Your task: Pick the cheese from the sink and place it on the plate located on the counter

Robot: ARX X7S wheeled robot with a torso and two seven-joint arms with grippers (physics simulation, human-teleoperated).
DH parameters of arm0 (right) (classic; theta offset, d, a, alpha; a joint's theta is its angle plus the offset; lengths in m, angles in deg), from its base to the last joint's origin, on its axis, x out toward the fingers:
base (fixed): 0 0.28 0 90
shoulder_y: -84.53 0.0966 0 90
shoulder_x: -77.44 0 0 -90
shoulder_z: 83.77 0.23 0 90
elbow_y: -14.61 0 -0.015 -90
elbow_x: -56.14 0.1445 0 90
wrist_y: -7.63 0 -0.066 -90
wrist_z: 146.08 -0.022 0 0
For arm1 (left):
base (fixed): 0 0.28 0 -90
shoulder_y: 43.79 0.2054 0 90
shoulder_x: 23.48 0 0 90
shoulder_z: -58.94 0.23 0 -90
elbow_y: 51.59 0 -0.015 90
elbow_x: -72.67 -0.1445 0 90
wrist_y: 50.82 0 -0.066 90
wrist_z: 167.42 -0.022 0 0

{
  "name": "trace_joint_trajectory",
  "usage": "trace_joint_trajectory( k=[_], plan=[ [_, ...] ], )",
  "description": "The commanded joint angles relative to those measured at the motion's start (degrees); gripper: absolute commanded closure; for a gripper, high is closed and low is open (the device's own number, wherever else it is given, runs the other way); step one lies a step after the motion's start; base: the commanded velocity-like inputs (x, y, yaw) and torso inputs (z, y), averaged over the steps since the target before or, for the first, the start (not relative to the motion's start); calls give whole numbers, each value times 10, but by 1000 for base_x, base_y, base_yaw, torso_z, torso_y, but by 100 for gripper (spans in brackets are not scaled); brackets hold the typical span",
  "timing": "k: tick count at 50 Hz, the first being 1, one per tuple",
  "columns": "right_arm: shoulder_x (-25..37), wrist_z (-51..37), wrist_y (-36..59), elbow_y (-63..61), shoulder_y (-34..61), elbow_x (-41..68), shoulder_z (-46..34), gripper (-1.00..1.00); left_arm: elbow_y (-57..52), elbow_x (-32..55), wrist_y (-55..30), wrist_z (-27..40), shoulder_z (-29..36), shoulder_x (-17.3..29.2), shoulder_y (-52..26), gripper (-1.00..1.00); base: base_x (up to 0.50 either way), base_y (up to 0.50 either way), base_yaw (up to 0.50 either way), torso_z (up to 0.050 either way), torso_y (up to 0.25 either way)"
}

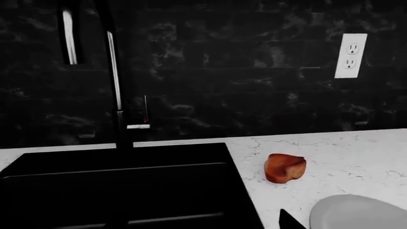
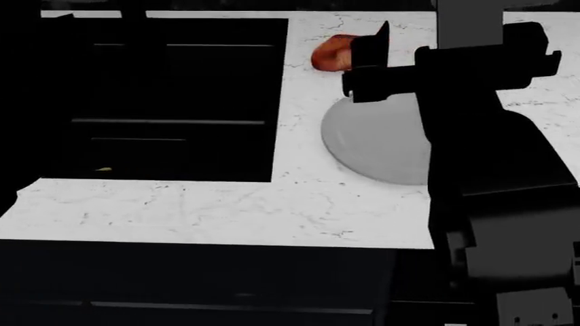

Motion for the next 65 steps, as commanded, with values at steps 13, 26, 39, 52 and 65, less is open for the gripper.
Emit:
trace_joint_trajectory(
  k=[13,26,39,52,65],
  plan=[
    [-5,-4,0,4,8,6,-4,-100,-3,19,-6,15,-19,3,1,-100,77,-5,0,0,0],
    [-4,-4,3,3,9,12,-4,-100,10,27,-5,14,-20,3,-3,-100,436,-63,0,0,0],
    [-3,-4,4,-1,5,14,-9,-100,11,29,5,14,-17,9,6,-100,435,-59,0,0,0],
    [-2,-6,4,-1,3,17,-11,-100,12,34,8,15,-15,11,8,-100,437,-46,0,0,1],
    [-2,-8,5,-1,3,20,-14,-100,3,41,3,19,-15,14,10,-100,436,-46,0,0,1]
  ],
)
